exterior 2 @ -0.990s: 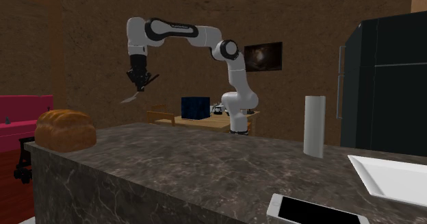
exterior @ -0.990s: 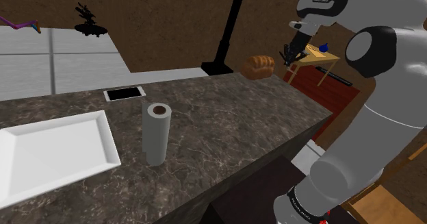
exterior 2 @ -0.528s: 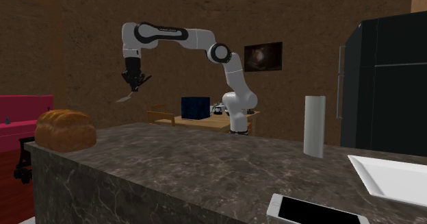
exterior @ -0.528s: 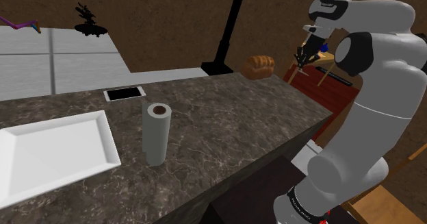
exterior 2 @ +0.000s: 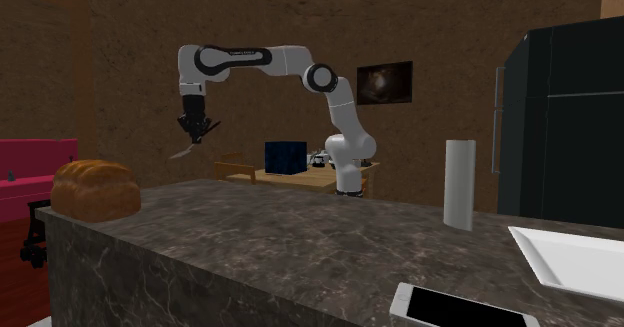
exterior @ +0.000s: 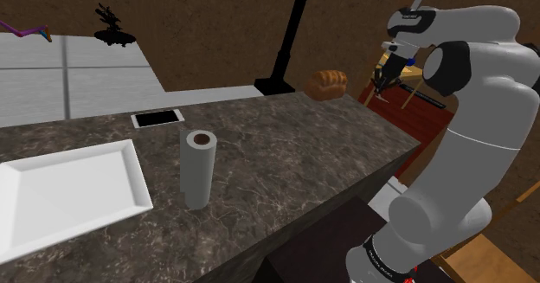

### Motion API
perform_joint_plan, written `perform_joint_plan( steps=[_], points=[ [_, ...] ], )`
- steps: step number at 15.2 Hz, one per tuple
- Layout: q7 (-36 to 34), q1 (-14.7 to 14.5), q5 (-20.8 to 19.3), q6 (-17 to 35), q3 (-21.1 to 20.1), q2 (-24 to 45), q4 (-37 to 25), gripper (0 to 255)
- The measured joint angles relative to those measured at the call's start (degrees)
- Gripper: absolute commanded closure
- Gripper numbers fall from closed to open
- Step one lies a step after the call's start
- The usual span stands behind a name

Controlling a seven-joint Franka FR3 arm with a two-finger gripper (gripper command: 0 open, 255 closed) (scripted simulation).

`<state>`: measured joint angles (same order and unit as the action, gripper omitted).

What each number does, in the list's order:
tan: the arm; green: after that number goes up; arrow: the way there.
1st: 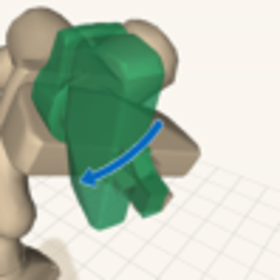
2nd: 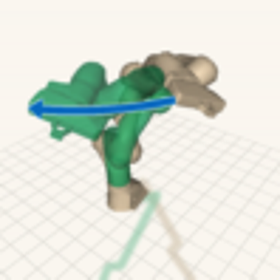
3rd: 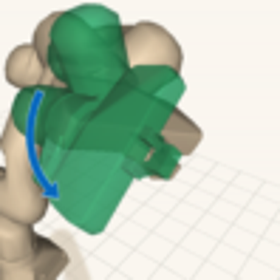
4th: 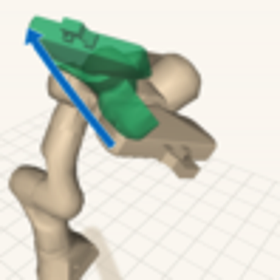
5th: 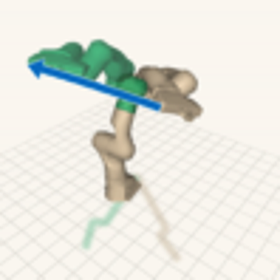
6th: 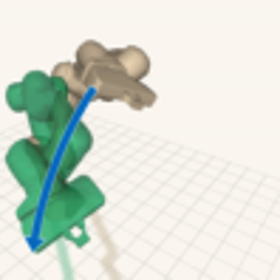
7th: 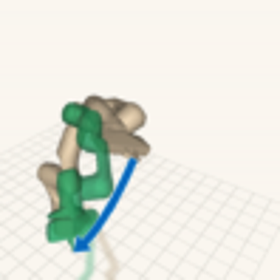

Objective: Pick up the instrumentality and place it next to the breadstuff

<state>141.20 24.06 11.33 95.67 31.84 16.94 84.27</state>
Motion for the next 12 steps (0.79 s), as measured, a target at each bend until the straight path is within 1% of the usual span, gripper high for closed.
perform_joint_plan(
  steps=[12],
  points=[
    [0.81, -0.66, 0.57, 9.05, -0.41, 0.55, 8.66, 255]
  ],
)
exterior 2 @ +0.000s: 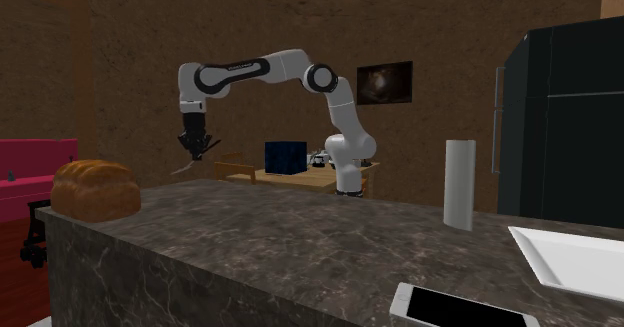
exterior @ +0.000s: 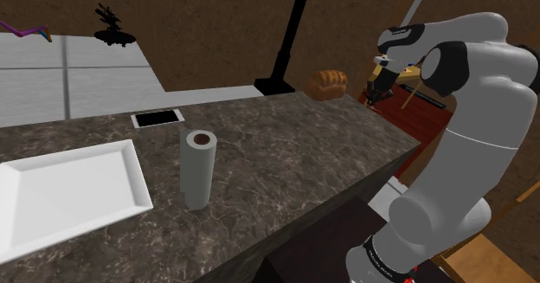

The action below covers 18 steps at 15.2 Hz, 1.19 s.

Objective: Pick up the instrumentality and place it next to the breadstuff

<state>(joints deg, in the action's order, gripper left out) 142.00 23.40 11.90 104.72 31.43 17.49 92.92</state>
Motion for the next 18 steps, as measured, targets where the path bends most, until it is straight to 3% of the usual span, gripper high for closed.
perform_joint_plan(
  steps=[18],
  points=[
    [2.35, 0.41, 3.0, 11.82, -1.24, 4.26, 8.28, 255]
  ],
)
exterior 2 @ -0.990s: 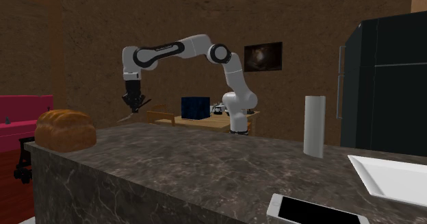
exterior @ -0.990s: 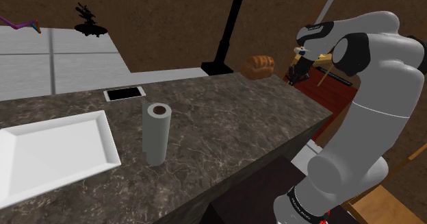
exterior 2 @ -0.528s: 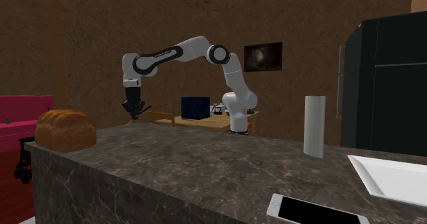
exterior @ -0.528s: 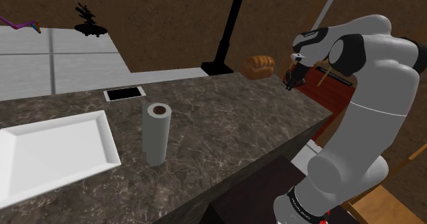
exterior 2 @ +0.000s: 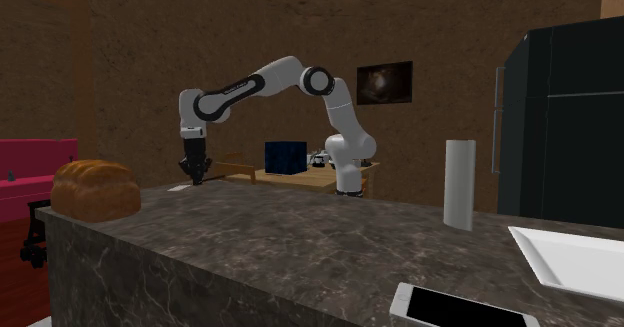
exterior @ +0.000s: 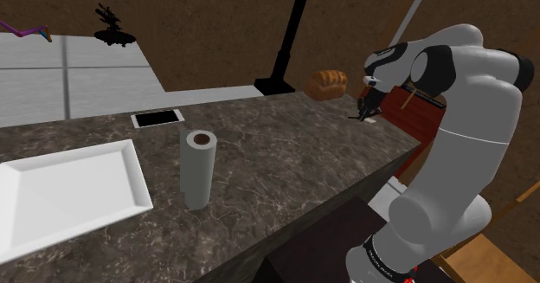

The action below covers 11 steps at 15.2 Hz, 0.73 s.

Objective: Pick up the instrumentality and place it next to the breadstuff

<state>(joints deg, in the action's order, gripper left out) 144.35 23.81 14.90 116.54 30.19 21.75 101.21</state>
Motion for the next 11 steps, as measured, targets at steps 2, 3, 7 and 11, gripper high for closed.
perform_joint_plan(
  steps=[2, 3, 7, 11],
  points=[
    [0.46, 0.2, 0.49, 1.29, -0.2, 0.68, 0.72, 255],
    [0.49, 0.13, 0.56, 1.81, -0.24, 0.7, 1.23, 255],
    [0.55, 0.14, 0.72, 2.24, -0.33, 0.94, 1.42, 255],
    [0.56, 0.14, 0.73, 2.27, -0.34, 0.95, 1.45, 0]
  ],
)
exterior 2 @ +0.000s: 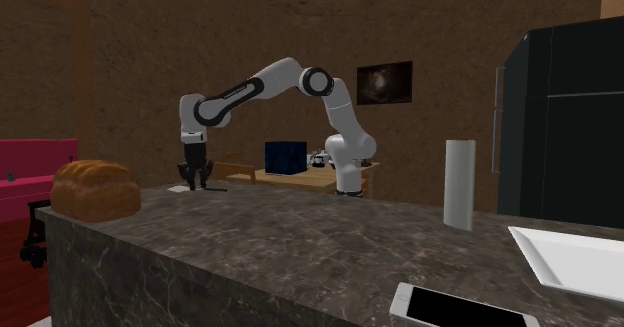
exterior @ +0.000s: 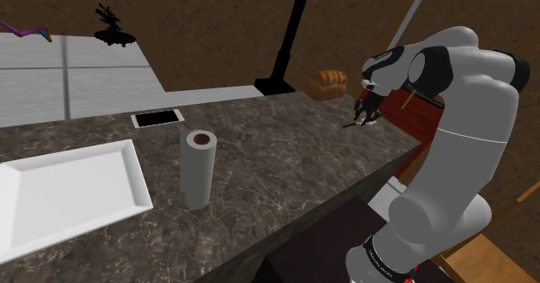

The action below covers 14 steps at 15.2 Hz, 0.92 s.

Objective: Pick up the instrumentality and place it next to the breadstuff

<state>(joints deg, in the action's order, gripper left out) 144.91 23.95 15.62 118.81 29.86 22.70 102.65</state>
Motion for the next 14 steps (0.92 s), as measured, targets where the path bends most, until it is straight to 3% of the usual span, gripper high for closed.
perform_joint_plan(
  steps=[5, 9, 14],
  points=[
    [0.0, 0.0, 0.0, 0.0, 0.0, 0.0, 0.0, 0],
    [-1.12, -0.21, -1.53, -5.02, 0.73, -2.07, -3.37, 0],
    [-1.23, -0.18, -1.87, -6.18, 0.91, -2.53, -4.06, 0]
  ],
)
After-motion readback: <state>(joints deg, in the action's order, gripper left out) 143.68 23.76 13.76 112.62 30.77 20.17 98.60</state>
